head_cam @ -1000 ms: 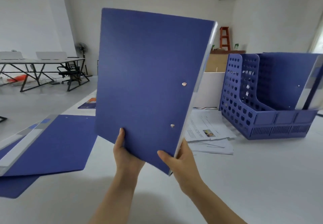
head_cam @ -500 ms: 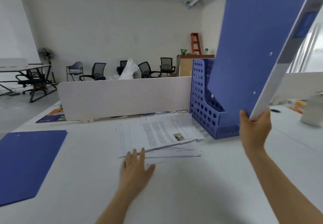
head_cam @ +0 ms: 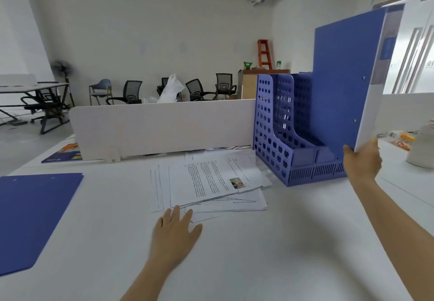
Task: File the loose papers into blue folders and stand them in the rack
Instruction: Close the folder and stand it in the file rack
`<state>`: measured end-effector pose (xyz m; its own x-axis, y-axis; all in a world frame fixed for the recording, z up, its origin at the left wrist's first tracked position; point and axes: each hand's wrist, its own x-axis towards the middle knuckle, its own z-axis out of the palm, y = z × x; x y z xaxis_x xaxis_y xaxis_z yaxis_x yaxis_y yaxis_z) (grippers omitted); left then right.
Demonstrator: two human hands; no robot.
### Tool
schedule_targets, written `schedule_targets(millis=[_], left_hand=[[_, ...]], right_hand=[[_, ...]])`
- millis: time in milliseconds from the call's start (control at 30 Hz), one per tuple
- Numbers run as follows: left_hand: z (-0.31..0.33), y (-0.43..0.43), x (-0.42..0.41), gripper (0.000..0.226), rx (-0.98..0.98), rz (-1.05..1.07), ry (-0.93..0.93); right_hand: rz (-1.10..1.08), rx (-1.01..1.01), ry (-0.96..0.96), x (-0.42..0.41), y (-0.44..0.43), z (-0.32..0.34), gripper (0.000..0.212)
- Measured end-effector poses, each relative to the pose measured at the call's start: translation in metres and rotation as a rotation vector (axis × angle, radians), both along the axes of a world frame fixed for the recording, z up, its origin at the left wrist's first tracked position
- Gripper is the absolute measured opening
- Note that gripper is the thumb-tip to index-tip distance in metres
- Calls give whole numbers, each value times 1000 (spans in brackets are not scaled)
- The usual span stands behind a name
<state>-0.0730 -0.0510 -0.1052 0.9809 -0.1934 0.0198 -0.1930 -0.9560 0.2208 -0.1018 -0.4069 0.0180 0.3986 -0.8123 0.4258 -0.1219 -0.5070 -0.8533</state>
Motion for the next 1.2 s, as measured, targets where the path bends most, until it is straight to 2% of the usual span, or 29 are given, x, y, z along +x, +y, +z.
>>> schedule_targets(millis=[400, 733, 967, 1000, 1100, 1200], left_hand=[[0, 0, 1, 58, 17, 13, 8], [-1, 0, 3, 56, 6, 22, 16], [-2, 0, 6, 58, 2, 30, 8], [-2, 0, 6, 62, 8, 32, 10], [-1, -1, 5, 100, 12, 40, 4], [1, -2, 6, 108, 9, 59, -5]], right_hand=[[76, -23, 163, 51, -15, 19, 39], [221, 19, 242, 82, -22, 18, 38], [193, -40, 292, 97, -30, 10, 43], [187, -47, 303, 99, -32, 9, 44], [173, -59, 332, 109, -39, 8, 48], [158, -34, 348, 119, -46, 9, 56]])
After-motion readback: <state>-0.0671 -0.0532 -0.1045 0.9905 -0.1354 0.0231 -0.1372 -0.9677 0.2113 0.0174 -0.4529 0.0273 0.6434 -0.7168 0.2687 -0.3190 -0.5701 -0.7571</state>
